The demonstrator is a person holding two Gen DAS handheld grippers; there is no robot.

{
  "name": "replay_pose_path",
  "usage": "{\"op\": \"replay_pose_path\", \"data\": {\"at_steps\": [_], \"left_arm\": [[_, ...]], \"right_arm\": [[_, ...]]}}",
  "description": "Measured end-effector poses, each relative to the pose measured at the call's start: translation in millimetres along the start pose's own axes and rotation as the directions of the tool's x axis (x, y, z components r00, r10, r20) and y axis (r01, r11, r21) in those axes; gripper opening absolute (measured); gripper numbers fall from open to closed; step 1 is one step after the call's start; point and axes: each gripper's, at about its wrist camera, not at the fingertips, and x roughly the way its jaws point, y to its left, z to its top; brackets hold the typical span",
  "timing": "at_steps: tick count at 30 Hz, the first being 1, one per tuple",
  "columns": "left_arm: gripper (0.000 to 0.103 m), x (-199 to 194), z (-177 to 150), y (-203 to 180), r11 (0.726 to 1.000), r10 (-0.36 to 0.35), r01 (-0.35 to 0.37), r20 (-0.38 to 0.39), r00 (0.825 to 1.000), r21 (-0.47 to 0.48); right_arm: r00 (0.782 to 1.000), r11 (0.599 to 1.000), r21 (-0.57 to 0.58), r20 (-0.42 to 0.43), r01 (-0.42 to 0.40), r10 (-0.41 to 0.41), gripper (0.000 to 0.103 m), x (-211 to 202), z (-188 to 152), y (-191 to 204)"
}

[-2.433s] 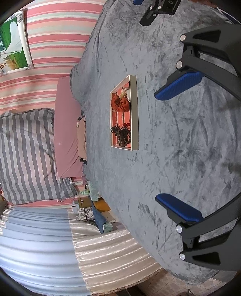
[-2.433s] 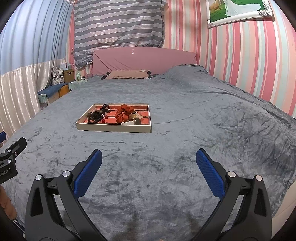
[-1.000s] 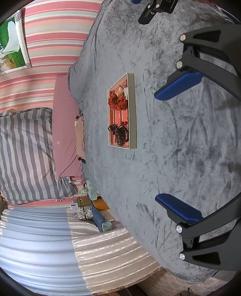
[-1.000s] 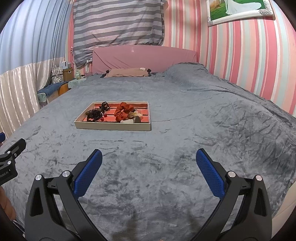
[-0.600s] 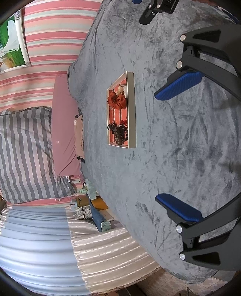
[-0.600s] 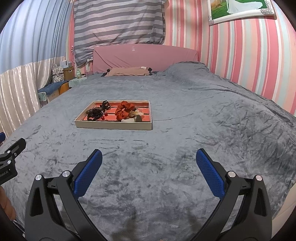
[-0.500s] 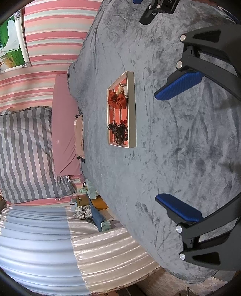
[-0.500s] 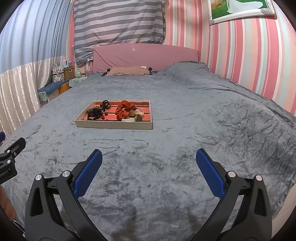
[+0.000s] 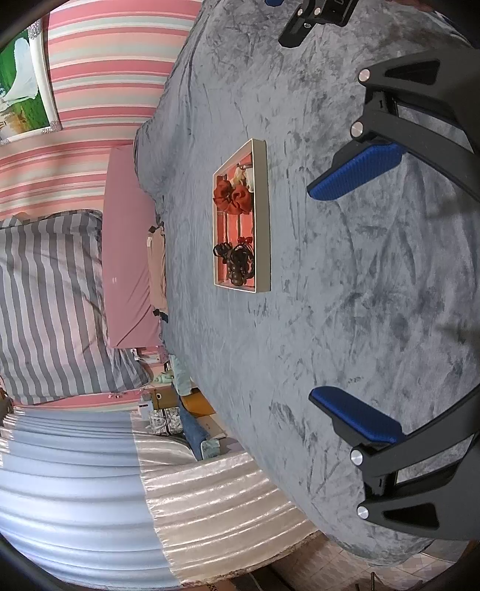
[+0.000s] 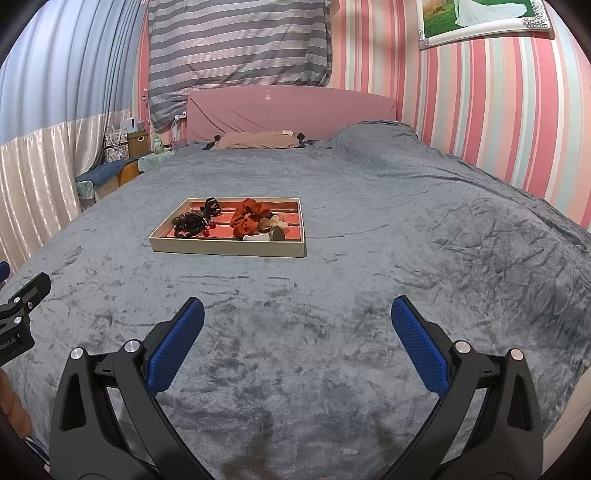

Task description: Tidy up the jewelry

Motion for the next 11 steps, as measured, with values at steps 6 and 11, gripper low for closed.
{"op": "replay_pose_path", "data": {"at_steps": [6,11], "left_arm": [[0.098,4.6,-2.6,2.0,1.000,-0.003,0.003,-0.012,1.000,-0.004],[0.098,10.6,-6.2,2.4,1.000,-0.001,0.001,-0.026,1.000,-0.006]], "right_arm": [[1.000,1.000,0.000,-0.002,0.003,-0.003,0.099,1.6,-0.3,-0.5],[1.000,1.000,0.004,-0.008,0.008,-0.008,0.099,6.7,-2.3,-4.6]]}}
